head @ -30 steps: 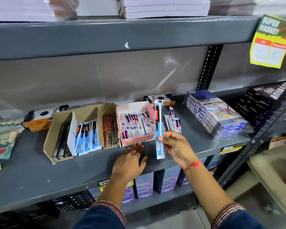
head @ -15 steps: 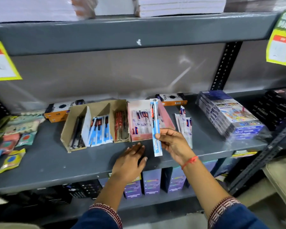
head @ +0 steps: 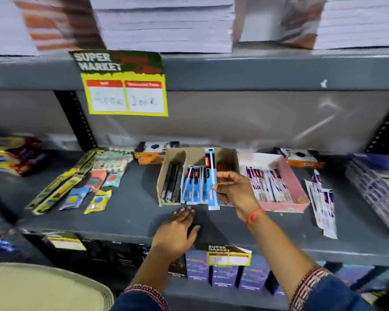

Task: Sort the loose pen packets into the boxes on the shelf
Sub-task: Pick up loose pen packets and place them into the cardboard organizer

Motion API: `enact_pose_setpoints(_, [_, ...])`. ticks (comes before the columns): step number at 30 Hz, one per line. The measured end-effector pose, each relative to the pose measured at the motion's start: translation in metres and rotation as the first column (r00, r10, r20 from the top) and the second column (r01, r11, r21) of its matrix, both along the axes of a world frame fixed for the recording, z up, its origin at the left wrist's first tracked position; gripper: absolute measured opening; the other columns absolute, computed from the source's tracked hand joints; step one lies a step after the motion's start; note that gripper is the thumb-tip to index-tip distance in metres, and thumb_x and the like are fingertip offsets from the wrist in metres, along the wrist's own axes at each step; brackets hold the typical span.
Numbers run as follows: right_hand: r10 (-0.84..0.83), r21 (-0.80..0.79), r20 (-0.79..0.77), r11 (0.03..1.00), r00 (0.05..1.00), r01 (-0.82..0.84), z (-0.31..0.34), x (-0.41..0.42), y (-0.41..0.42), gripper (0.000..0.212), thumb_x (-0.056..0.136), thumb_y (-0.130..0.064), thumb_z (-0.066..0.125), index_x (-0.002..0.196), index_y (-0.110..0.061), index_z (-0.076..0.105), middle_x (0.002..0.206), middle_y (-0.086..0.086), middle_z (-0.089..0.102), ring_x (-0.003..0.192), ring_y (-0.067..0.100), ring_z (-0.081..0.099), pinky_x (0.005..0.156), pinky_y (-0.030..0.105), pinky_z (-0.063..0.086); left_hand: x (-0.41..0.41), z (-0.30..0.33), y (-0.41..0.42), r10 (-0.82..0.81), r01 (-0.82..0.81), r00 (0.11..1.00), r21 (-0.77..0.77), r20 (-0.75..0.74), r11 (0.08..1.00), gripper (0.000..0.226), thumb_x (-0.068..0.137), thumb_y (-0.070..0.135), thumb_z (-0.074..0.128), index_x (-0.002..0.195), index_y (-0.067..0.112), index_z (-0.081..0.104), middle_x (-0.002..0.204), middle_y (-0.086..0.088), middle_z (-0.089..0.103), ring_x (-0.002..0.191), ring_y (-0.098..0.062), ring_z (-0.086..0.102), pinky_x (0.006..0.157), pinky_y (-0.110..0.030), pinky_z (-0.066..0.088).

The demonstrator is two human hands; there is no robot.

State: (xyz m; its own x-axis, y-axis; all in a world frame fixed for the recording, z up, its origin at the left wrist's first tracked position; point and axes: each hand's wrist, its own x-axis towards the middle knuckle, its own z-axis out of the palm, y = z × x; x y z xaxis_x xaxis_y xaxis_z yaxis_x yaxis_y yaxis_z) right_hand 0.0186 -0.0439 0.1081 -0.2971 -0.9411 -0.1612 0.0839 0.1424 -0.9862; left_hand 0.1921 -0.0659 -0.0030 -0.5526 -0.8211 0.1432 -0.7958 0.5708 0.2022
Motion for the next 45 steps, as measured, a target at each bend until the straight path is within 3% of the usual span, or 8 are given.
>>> enact_pose_setpoints(5, [-0.013,0.063,-0.387,0.997,0.922,0.04,-0.003,0.016,-0.04,0.035,0.079,0.013,0.057,0.112,0.001,0.062,0.057,0.005,0.055,0.039,0.008,0.056,0.046,0.021,0.049,0.005,-0.003,-0.008,-0.022,0.02,0.998,-0.034,-0.06,0.999,0.056,0.093,0.048,0.028,0.141,0.019,0.033,0.149,0.002,0.033,0.136,-0.016,0.027,0.106,-0.028,0.027])
enact_pose_setpoints(9, [0.115,0.135,-0.716,0.991,0.689,-0.025,-0.006,0.034,-0.074,0.035,0.079,0.01,0.048,0.107,0.003,0.067,0.092,0.024,0.07,0.095,0.036,0.068,0.09,0.042,0.054,0.005,0.0,-0.008,-0.072,0.068,0.995,-0.055,-0.07,0.996,0.056,0.09,0.041,0.036,0.137,0.013,0.04,0.143,-0.005,0.043,0.131,-0.019,0.038,0.107,-0.025,0.026])
enact_pose_setpoints(12, [0.227,0.24,-0.811,0.97,0.539,-0.047,-0.01,0.045,-0.092,0.031,0.082,0.006,0.049,0.109,0.006,0.065,0.113,0.027,0.066,0.108,0.037,0.062,0.096,0.039,0.05,0.007,0.007,-0.005,-0.095,0.084,0.99,-0.105,-0.103,0.991,0.048,0.075,0.034,0.065,0.115,0.008,0.063,0.117,-0.009,0.066,0.104,-0.021,0.063,0.088,-0.029,0.048])
enact_pose_setpoints(15, [0.281,0.31,-0.832,0.95,0.479,-0.02,-0.019,0.049,-0.101,0.031,0.082,0.005,0.05,0.108,0.004,0.066,0.113,0.025,0.067,0.107,0.036,0.063,0.09,0.037,0.051,0.007,0.007,-0.005,-0.1,0.086,0.992,-0.169,-0.078,0.982,0.048,0.06,0.037,0.077,0.101,0.012,0.071,0.1,-0.002,0.073,0.088,-0.016,0.069,0.074,-0.025,0.054])
enact_pose_setpoints(24, [0.202,0.229,-0.93,0.972,0.307,0.054,-0.02,0.056,-0.09,0.031,0.085,0.003,0.04,0.11,0.003,0.06,0.116,0.028,0.064,0.108,0.042,0.061,0.089,0.043,0.05,0.007,0.002,-0.006,-0.121,0.106,0.986,-0.124,-0.117,0.987,0.048,0.081,0.029,0.061,0.123,0.005,0.056,0.125,-0.012,0.06,0.114,-0.024,0.057,0.097,-0.032,0.042])
enact_pose_setpoints(28, [0.07,0.086,-0.953,0.995,0.295,0.042,-0.001,0.045,-0.077,0.034,0.083,0.001,0.042,0.107,-0.005,0.065,0.108,0.026,0.068,0.101,0.043,0.063,0.083,0.044,0.052,0.005,-0.002,-0.008,-0.071,0.067,0.994,-0.045,-0.079,0.997,0.053,0.093,0.038,0.036,0.141,0.015,0.032,0.15,-0.004,0.033,0.135,-0.02,0.029,0.108,-0.027,0.022])
enact_pose_setpoints(39, [-0.481,-0.367,-0.858,0.819,0.18,0.44,0.004,-0.085,0.003,0.041,0.075,0.001,0.049,0.108,-0.012,0.069,0.109,0.018,0.068,0.102,0.038,0.056,0.084,0.04,0.041,-0.07,0.0,0.031,-0.213,0.211,0.974,-0.033,-0.077,0.977,0.052,0.096,0.041,0.032,0.141,0.014,0.033,0.15,-0.002,0.032,0.137,-0.015,0.026,0.111,-0.023,0.011])
enact_pose_setpoints(45, [-0.4,-0.124,-0.881,0.709,0.252,0.695,-0.024,-0.155,0.059,0.039,0.079,0.0,0.049,0.115,-0.008,0.061,0.119,0.022,0.057,0.111,0.043,0.049,0.087,0.048,0.043,-0.116,0.0,0.047,-0.252,0.251,0.967,-0.016,-0.049,0.968,0.054,0.098,0.044,0.026,0.144,0.016,0.023,0.154,0.0,0.021,0.14,-0.013,0.014,0.111,-0.022,0.001])
